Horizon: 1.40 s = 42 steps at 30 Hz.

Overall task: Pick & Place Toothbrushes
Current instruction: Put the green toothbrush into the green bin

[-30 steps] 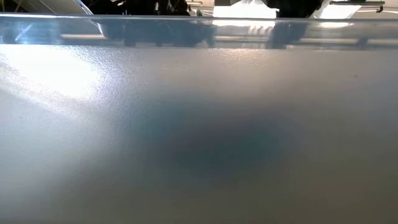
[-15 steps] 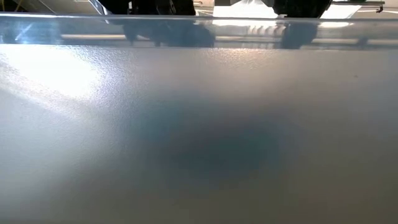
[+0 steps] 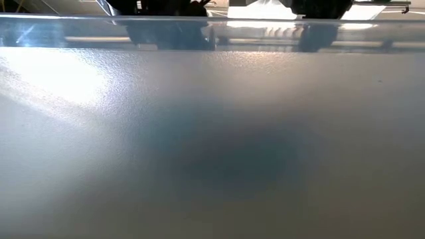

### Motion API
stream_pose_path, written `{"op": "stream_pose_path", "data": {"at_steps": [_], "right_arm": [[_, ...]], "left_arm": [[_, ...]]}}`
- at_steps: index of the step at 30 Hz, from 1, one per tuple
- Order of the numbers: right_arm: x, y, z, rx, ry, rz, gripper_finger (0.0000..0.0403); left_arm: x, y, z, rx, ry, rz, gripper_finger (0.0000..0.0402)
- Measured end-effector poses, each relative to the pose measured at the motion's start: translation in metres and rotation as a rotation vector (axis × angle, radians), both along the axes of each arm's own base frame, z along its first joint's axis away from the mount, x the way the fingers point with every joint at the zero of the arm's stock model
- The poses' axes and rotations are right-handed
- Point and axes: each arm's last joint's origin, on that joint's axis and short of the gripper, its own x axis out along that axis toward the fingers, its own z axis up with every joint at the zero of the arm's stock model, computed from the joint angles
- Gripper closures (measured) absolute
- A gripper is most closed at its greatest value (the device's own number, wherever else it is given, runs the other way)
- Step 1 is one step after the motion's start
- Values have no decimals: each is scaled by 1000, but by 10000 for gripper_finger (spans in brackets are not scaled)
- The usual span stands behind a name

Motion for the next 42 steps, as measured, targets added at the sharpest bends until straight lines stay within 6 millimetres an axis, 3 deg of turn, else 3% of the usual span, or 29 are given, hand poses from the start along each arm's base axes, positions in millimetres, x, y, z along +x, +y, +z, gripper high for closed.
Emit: {"op": "stream_pose_path", "data": {"at_steps": [6, 17, 25, 33, 42], "right_arm": [[2, -1, 2, -8, -30, 1, 338], [19, -5, -13, 7, 34, 0, 338], [35, -9, -33, 28, 135, 9, 338], [33, -8, -34, 37, 160, 10, 338], [32, -8, -34, 25, 165, 28, 338]], "left_arm": [[-2, 0, 0, 21, 59, -16, 392], [-2, -8, 31, 163, 199, -59, 391], [1, -8, 21, 139, 249, -85, 391], [17, -6, -5, 86, 308, -98, 391], [22, -6, -13, 65, 320, -118, 391]]}}
